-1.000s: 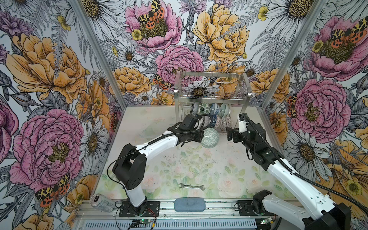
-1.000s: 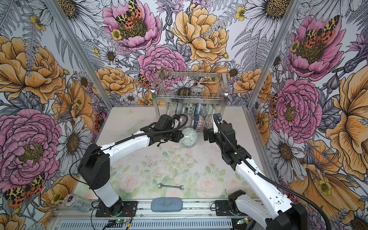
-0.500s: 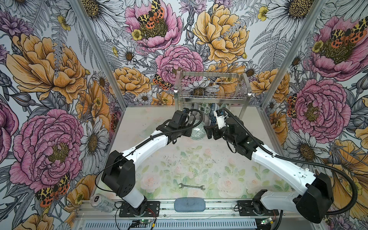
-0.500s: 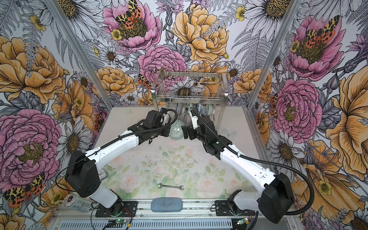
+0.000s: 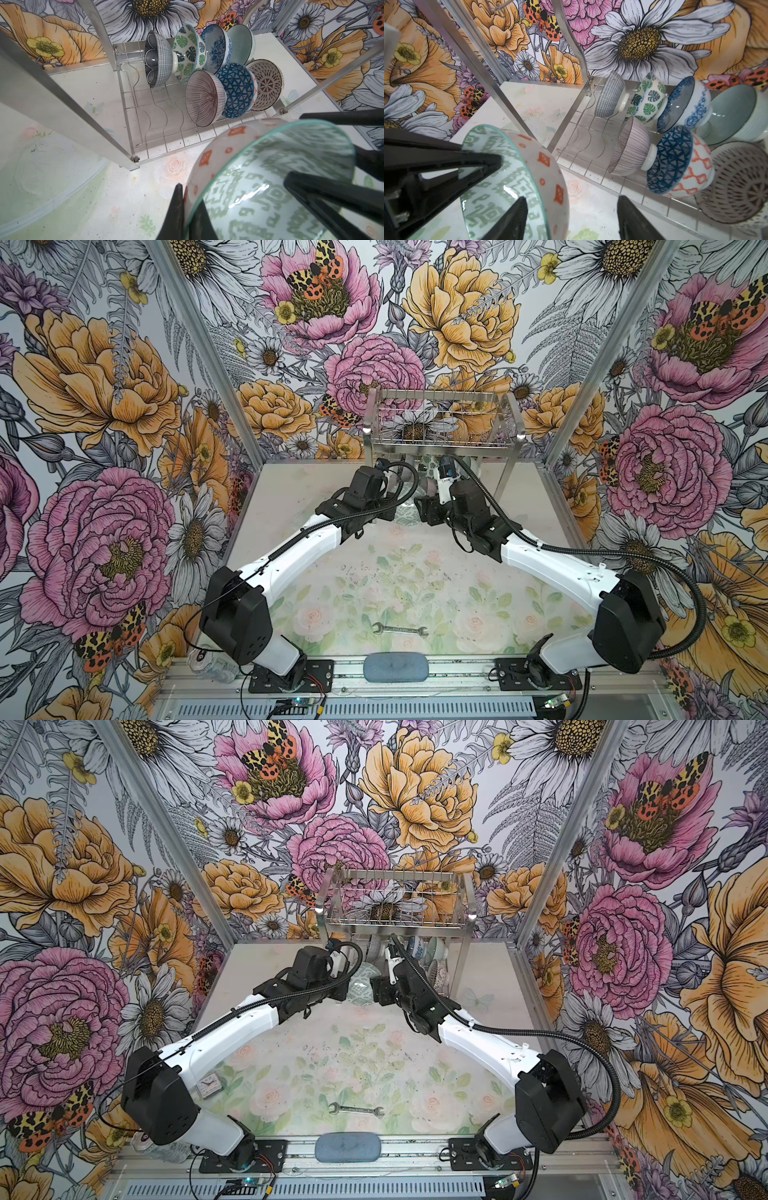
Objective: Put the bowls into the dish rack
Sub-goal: 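Lift the green-and-orange bowl with the left gripper while the right gripper approaches, then close the right gripper on the bowl rim while the left releases and withdraws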
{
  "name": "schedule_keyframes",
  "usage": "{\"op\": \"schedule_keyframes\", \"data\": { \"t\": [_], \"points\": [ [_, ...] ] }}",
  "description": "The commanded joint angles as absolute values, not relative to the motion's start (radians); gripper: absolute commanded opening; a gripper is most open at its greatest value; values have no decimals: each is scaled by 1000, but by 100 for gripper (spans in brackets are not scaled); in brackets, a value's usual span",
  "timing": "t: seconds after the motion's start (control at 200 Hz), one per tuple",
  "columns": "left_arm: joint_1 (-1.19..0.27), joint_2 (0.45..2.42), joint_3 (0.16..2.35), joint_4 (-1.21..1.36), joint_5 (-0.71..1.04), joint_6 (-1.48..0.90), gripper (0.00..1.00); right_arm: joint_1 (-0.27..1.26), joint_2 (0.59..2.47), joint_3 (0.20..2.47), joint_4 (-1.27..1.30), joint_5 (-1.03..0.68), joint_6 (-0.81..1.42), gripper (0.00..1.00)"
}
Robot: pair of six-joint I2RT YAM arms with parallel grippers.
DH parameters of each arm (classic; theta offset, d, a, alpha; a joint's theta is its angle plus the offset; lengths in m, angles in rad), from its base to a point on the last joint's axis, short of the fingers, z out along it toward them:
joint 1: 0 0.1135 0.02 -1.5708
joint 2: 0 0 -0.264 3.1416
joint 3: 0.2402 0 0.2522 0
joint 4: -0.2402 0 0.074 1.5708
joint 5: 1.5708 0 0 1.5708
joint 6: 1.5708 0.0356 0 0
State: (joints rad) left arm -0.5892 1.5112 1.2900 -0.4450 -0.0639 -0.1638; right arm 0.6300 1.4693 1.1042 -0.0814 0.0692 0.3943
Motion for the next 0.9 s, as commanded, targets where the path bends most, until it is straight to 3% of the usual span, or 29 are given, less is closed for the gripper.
{"op": "schedule_keyframes", "data": {
  "t": [0.0,0.11,0.215,0.28,0.385,0.555,0.595,0.676,0.726,0.896],
  "points": [
    [-580,1474,1304,-389,-79,-154,0,635,1512,1139,-8,24,462,64],
    [-578,1467,1301,-387,-78,-156,0,644,1550,1149,11,0,493,60],
    [-578,1460,1294,-381,-77,-158,0,656,1573,1161,21,-6,506,48],
    [-578,1455,1290,-380,-75,-160,0,663,1579,1168,22,-3,507,34],
    [-577,1446,1283,-380,-74,-164,0,672,1580,1187,11,14,498,0],
    [-566,1413,1274,-423,-40,-176,0,685,1561,1205,10,41,464,0],
    [-563,1405,1282,-455,-36,-174,18,686,1556,1206,9,52,455,0],
    [-563,1379,1300,-530,-42,-148,74,692,1542,1197,13,82,433,0],
    [-559,1364,1312,-577,-46,-127,97,693,1541,1195,9,101,421,0],
    [-521,1333,1345,-743,-59,-40,99,695,1567,1216,-32,201,375,0]
  ]
}}
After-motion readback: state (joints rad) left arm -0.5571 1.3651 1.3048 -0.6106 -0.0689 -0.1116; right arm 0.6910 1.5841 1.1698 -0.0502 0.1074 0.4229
